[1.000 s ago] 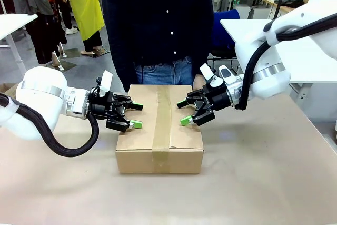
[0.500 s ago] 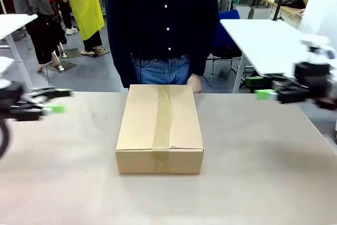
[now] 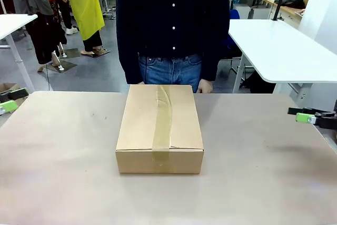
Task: Pack the gift set into the box.
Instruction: Press and hold the closed box until the human finishes sealing it.
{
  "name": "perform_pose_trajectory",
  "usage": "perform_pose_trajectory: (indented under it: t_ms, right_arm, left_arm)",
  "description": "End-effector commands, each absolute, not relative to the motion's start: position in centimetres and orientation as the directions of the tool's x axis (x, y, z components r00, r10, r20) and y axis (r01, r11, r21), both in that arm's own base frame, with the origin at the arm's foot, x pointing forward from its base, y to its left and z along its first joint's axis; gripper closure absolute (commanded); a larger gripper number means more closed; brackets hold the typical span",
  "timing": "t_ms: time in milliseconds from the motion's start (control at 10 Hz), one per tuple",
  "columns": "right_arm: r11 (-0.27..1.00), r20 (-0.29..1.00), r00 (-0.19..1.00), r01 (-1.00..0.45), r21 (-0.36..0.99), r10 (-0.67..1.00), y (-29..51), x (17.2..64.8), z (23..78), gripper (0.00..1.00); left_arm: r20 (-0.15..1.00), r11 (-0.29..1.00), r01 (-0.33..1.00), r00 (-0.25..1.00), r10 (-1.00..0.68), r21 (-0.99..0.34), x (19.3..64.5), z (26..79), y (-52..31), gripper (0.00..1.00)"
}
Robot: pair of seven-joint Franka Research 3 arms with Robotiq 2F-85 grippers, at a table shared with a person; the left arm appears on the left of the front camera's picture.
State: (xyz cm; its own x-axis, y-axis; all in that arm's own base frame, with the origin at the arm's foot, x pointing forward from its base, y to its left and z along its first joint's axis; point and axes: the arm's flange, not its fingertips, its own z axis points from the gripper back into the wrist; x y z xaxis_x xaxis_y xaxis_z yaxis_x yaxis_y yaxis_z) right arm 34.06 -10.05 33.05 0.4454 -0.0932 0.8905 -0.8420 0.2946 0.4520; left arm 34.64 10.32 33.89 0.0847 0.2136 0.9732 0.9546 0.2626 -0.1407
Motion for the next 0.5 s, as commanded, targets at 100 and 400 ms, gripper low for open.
perform_pose_trajectory:
  t_ms: [100, 400]
  right_arm:
    - [0.253, 0.914, 0.397, -0.879, 0.403, -0.076, -8.63, 34.15, 36.05, 0.00]
    - [0.253, 0.914, 0.397, -0.879, 0.403, -0.076, -8.63, 34.15, 36.05, 0.00]
  left_arm:
    - [0.981, 0.251, 0.960, 0.081, 0.177, -0.125, 34.91, 35.06, 8.99, 0.00]
    - [0.981, 0.251, 0.960, 0.081, 0.177, -0.125, 34.91, 35.06, 8.99, 0.00]
